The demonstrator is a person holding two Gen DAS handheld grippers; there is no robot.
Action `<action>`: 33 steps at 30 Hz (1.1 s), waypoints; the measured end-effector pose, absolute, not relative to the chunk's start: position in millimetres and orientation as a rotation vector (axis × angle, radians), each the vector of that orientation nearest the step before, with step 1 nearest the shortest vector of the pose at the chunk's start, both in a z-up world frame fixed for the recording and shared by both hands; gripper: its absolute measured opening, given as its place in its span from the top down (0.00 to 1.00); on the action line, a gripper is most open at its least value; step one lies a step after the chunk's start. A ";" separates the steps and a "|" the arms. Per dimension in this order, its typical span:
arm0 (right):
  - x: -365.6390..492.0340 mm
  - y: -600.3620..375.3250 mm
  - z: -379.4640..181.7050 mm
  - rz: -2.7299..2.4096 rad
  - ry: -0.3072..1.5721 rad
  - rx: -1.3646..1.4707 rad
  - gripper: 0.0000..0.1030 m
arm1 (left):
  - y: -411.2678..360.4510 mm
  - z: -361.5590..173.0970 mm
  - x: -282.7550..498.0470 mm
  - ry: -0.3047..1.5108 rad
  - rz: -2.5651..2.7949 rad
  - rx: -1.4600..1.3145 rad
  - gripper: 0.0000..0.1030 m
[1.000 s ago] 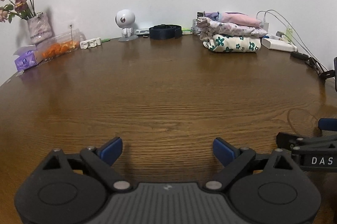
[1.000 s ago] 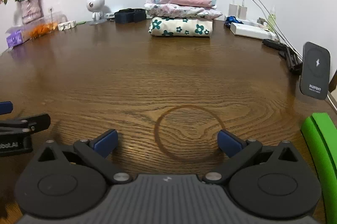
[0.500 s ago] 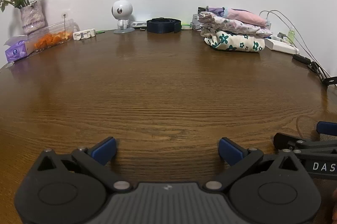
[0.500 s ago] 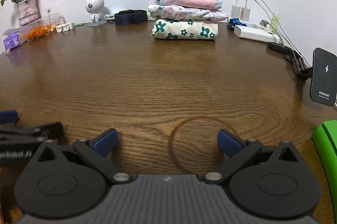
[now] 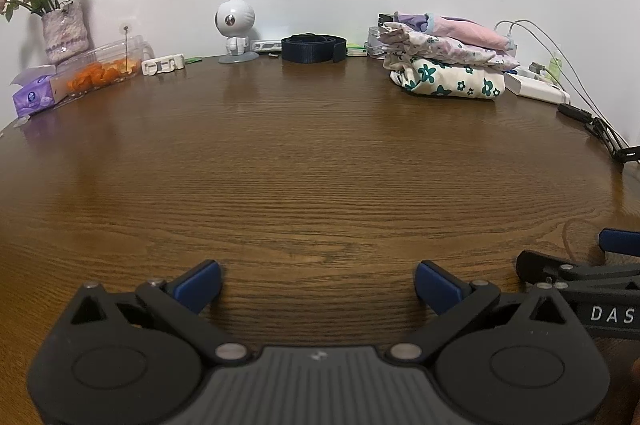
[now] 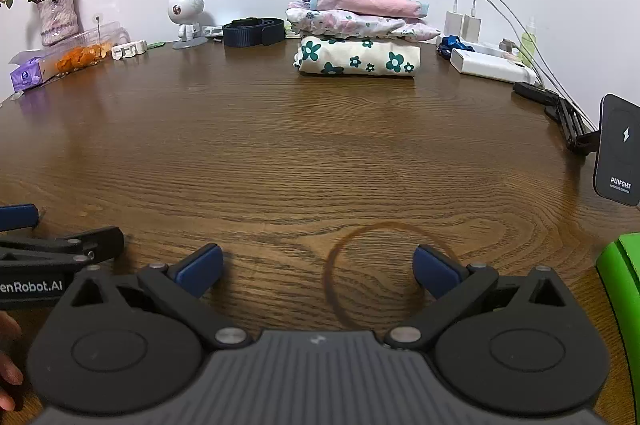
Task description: Fold clothes
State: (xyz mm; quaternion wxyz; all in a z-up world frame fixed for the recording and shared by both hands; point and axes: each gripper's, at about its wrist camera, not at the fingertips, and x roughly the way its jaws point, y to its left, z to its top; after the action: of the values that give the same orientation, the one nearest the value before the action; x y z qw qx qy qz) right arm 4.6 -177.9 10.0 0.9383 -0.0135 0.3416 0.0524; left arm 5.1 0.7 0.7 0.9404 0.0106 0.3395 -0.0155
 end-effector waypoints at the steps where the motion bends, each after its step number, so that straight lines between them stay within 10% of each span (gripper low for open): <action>1: 4.9 -178.1 10.1 0.107 0.698 -0.027 0.01 | 0.7 0.7 5.2 0.693 -0.033 0.022 0.00; 33: 4.0 -178.4 9.6 0.089 0.696 -0.015 0.01 | -1.9 0.2 6.3 0.696 -0.043 0.023 0.00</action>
State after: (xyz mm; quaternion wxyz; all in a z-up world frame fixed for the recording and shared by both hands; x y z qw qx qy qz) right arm 4.0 -178.4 9.6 0.9390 -0.0071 0.3411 0.0434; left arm 6.3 -1.9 0.2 0.9398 0.0112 0.3408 -0.0211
